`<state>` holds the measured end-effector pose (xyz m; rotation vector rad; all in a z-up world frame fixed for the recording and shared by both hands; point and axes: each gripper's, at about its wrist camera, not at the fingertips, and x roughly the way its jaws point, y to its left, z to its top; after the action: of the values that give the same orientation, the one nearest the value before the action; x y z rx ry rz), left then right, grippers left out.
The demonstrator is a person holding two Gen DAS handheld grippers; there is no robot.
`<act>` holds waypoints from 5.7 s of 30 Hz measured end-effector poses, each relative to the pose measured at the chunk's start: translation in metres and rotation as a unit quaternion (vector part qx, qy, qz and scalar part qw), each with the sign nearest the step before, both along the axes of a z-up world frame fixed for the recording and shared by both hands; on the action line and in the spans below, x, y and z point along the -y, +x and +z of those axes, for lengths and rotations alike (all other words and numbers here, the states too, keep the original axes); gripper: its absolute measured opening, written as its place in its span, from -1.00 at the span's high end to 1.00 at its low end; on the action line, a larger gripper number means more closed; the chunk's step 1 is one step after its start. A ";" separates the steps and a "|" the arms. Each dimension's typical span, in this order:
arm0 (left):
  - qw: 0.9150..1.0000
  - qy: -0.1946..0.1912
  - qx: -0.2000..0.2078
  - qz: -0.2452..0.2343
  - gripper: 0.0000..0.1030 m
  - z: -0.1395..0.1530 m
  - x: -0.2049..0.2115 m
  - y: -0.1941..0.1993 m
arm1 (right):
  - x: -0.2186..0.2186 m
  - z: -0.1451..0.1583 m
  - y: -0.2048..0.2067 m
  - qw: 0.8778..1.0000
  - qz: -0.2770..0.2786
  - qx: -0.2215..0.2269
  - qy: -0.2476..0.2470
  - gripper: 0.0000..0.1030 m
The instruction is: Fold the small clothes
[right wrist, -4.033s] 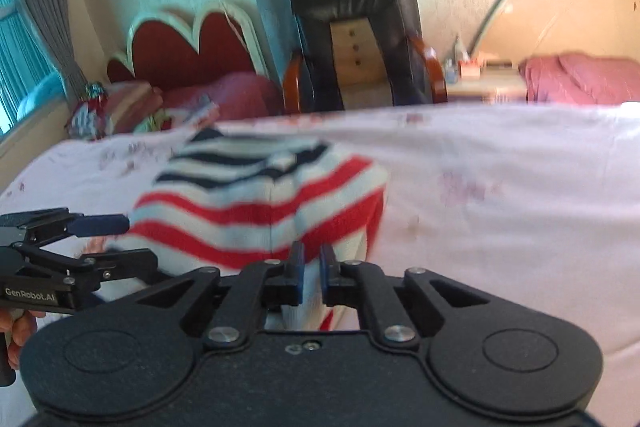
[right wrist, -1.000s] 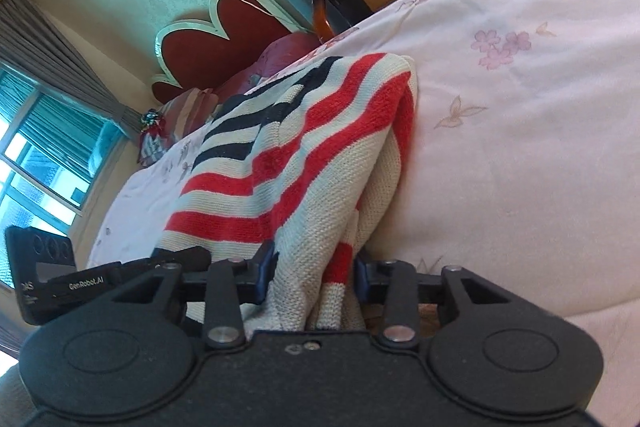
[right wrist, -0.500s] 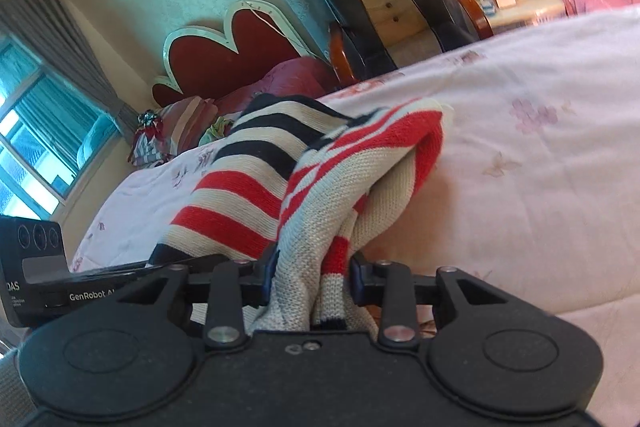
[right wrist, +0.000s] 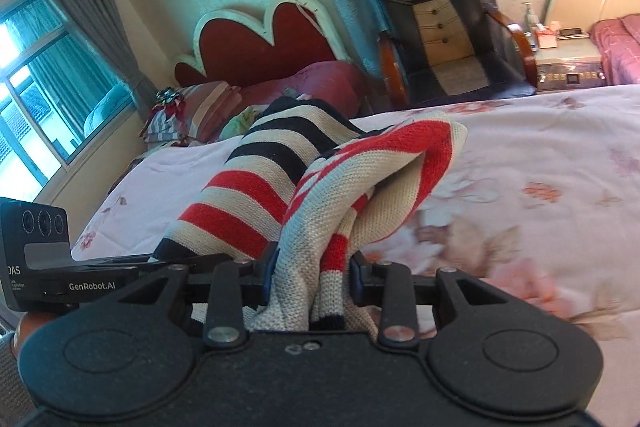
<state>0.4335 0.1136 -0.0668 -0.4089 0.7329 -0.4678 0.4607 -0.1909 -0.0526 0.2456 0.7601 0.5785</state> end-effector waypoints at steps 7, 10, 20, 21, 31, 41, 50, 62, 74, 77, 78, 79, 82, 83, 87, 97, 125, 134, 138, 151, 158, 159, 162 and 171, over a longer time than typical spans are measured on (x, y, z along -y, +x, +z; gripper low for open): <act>0.999 -0.022 -0.027 0.028 0.01 -0.030 -0.094 -0.019 | -0.093 -0.016 -0.005 0.999 0.033 -0.019 0.001 0.35; 0.998 -0.025 -0.034 0.039 0.01 -0.044 -0.124 -0.027 | -0.128 -0.027 -0.005 0.999 0.042 -0.031 0.002 0.35; 0.997 -0.026 -0.045 0.050 -0.12 -0.095 -0.151 -0.042 | -0.131 -0.095 -0.005 0.992 0.000 -0.118 0.042 0.31; 0.997 -0.025 -0.044 0.053 -0.16 -0.096 -0.150 -0.041 | -0.120 -0.104 -0.007 0.988 -0.011 -0.133 0.074 0.32; 0.995 -0.004 0.049 0.082 -0.31 -0.041 -0.183 -0.072 | -0.092 -0.049 -0.026 0.994 -0.081 -0.047 0.057 0.62; 0.990 0.134 0.038 -0.001 -0.31 -0.050 -0.121 -0.037 | -0.148 -0.061 0.001 0.992 -0.043 -0.026 -0.113 0.79; 0.989 0.127 0.076 0.022 -0.31 -0.037 -0.124 -0.101 | -0.135 -0.026 -0.087 0.996 0.005 0.029 -0.080 0.82; 0.974 0.205 0.060 0.072 -0.32 -0.054 -0.110 -0.135 | -0.130 -0.060 -0.114 0.992 -0.044 0.004 -0.120 0.60; 0.965 0.214 0.085 0.126 -0.94 -0.007 -0.058 -0.245 | -0.101 -0.027 -0.209 0.989 -0.086 0.023 -0.120 -0.82; 0.965 0.204 0.096 0.136 -0.99 0.016 -0.047 -0.285 | -0.096 -0.012 -0.250 0.987 -0.090 0.037 -0.126 -0.98; 0.964 0.204 0.099 0.139 -0.99 0.023 -0.043 -0.298 | -0.095 -0.006 -0.264 0.987 -0.091 0.039 -0.124 -0.98; 0.964 0.204 0.102 0.139 -0.99 0.029 -0.041 -0.311 | -0.094 0.000 -0.277 0.987 -0.093 0.040 -0.125 -0.98; 0.960 0.219 0.094 0.147 -0.99 0.042 -0.037 -0.344 | -0.094 0.021 -0.319 0.985 -0.097 0.056 -0.129 -0.98; 0.960 0.216 0.096 0.150 -0.99 0.046 -0.037 -0.356 | -0.096 0.027 -0.332 0.984 -0.102 0.061 -0.135 -0.98; 0.962 0.199 0.098 0.160 -0.99 0.062 -0.041 -0.401 | -0.098 0.044 -0.383 0.979 -0.120 0.081 -0.144 -0.98; 0.959 0.198 0.123 0.160 -0.99 0.093 -0.040 -0.464 | -0.088 0.069 -0.435 0.975 -0.159 0.097 -0.120 -0.98; 0.953 0.201 0.136 0.180 -0.99 0.100 -0.044 -0.475 | -0.119 0.078 -0.451 0.970 -0.123 0.145 -0.154 -0.98; 0.954 0.203 0.139 0.173 -0.99 0.100 -0.039 -0.470 | -0.116 0.076 -0.447 0.969 -0.125 0.144 -0.154 -0.98; 0.954 0.204 0.139 0.170 -0.99 0.099 -0.039 -0.470 | -0.115 0.075 -0.446 0.969 -0.126 0.144 -0.155 -0.98; 0.954 0.204 0.140 0.171 -0.99 0.101 -0.042 -0.466 | -0.116 0.075 -0.445 0.970 -0.125 0.143 -0.155 -0.98; 0.952 0.207 0.145 0.172 -0.99 0.103 -0.041 -0.467 | -0.113 0.076 -0.441 0.969 -0.121 0.144 -0.157 -0.98; 0.952 0.207 0.145 0.172 -0.99 0.103 -0.041 -0.467 | -0.114 0.076 -0.441 0.970 -0.121 0.144 -0.157 -0.98; 0.952 0.207 0.144 0.172 -0.99 0.103 -0.042 -0.466 | -0.115 0.076 -0.441 0.969 -0.122 0.144 -0.157 -0.98; 0.952 0.208 0.144 0.172 -0.99 0.102 -0.042 -0.466 | -0.115 0.076 -0.441 0.970 -0.121 0.144 -0.157 -0.98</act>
<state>-0.0322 0.1555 0.0357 -0.0630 0.4448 -0.0338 0.0200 -0.0758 0.0238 -0.0400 0.5202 0.2475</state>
